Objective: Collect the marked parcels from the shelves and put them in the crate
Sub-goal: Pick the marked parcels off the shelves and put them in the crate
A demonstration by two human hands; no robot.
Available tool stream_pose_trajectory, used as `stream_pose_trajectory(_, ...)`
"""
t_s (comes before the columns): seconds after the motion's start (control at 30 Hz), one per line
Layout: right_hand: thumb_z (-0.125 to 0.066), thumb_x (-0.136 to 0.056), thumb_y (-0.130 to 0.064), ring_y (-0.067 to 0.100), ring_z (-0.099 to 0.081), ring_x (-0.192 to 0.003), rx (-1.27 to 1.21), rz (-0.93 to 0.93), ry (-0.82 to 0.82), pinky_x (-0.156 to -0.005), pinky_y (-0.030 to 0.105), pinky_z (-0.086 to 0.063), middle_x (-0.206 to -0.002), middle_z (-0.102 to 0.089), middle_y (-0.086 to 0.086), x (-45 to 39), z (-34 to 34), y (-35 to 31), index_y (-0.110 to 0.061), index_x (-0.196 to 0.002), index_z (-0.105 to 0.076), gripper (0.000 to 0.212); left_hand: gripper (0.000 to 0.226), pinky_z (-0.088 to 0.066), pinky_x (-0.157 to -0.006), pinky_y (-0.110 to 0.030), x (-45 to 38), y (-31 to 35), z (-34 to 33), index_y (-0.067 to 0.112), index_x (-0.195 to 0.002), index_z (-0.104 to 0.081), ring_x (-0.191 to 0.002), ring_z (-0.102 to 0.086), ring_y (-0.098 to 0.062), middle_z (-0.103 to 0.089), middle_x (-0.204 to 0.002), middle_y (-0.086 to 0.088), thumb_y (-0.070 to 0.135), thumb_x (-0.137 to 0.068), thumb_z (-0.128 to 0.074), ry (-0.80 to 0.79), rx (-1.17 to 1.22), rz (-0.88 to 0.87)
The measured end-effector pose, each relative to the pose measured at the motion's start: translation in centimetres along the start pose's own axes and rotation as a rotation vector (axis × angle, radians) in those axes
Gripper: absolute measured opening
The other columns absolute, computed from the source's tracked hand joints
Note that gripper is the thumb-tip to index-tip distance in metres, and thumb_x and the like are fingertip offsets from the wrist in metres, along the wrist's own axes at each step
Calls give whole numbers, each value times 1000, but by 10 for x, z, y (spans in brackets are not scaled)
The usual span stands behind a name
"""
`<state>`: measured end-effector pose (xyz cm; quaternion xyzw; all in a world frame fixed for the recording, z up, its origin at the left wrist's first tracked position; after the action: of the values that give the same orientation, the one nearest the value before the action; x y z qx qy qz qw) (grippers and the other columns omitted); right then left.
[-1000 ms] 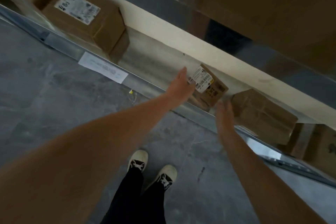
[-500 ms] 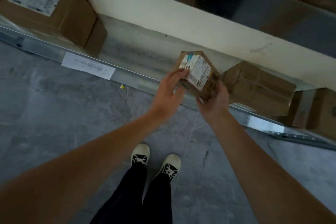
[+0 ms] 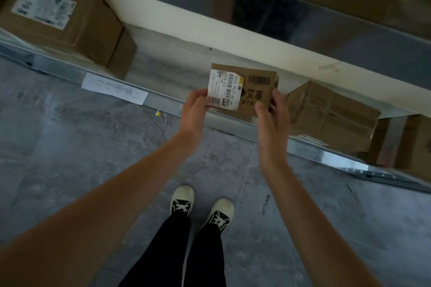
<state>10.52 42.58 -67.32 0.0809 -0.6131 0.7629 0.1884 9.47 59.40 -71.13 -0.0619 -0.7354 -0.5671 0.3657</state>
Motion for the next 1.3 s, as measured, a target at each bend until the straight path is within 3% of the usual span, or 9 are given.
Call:
stream_pose_trajectory(0.2,-54,-95,-24,2,-60,-97,48,-55,-84,-80,17,-50,-106,-65,-9,-18,-2,1,-23,-117,-61,23,23,-43,-85,-27,-5,6,3,22,-105,-61,-92,-57,-11,-63,-96,4,15,-97,-41,39,-63,37)
stream_pose_trajectory(0.3,-55,-95,-29,12,-55,-79,100,-150,-75,-73,30,-41,-84,-60,0,-32,-1,7,-7,-90,-63,24,22,-41,-67,-22,-10,13,6,19,-107,-62,-77,-54,-6,-61,-87,6,18,-98,-42,95,-55,63)
stream_pose_trajectory(0.4,-54,-95,-31,29,-61,-90,105,-187,-89,-83,44,-48,-94,-65,19,-38,-2,10,2,-100,-64,35,20,-38,-64,-23,-15,15,6,18,-104,-62,-73,-53,-5,-60,-85,5,20,-97,-43,100,-115,71)
stream_pose_trajectory(0.5,-54,-95,-29,20,-61,-105,49,-232,-117,-95,42,-47,-101,-66,3,-42,-3,17,-19,-96,-67,17,24,-41,-65,-18,-20,16,3,21,-105,-62,-75,-54,-3,-61,-85,10,20,-99,-39,62,-153,14)
stream_pose_trajectory(0.83,-54,-95,-24,7,-50,-86,-4,-395,-146,-67,21,-38,-100,-52,-5,-34,-12,36,-9,-136,-41,45,38,-40,-97,-31,-38,-9,-4,13,-137,-46,-118,-50,-18,-54,-128,-3,20,-100,-42,-19,-576,-57)
stream_pose_trajectory(0.97,-52,-94,-23,11,-52,-106,57,-54,281,-87,27,-43,-121,-56,-1,-26,72,7,-13,-130,-51,37,52,-25,-104,-9,10,16,-31,12,-148,-26,-134,-34,-15,-32,-150,-7,17,-99,-44,152,-672,-409)
stream_pose_trajectory(1.07,-54,-94,-22,13,-47,-116,201,134,589,-98,27,-41,-129,-51,5,-22,155,5,-8,-130,-48,39,46,-29,-99,-2,47,7,-90,14,-141,-37,-122,-42,-1,-44,-135,5,22,-96,-43,-22,-596,-564)
stream_pose_trajectory(1.17,-57,-93,-26,18,-44,-120,170,-89,597,-92,20,-36,-135,-45,8,-45,212,32,-6,-135,-42,49,52,-35,-111,-29,53,-28,-153,8,-143,-37,-129,-43,-14,-44,-143,-6,31,-97,-42,-191,-439,-264)
stream_pose_trajectory(1.3,-49,-97,-41,15,-47,-105,48,-376,187,-86,25,-33,-117,-51,1,-70,226,68,-14,-128,-47,41,44,-31,-111,-36,50,-66,-191,5,-137,-45,-131,-42,-27,-44,-143,-15,30,-103,-34,-86,-420,133)
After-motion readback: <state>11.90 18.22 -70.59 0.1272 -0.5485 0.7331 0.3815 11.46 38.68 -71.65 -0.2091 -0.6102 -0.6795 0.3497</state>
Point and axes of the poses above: each hand's wrist, its own x-axis away from the middle knuckle, its own z-axis out of the back of the hand, y = z × x, the point moved 6 cm from there along -x, towards the middle knuckle
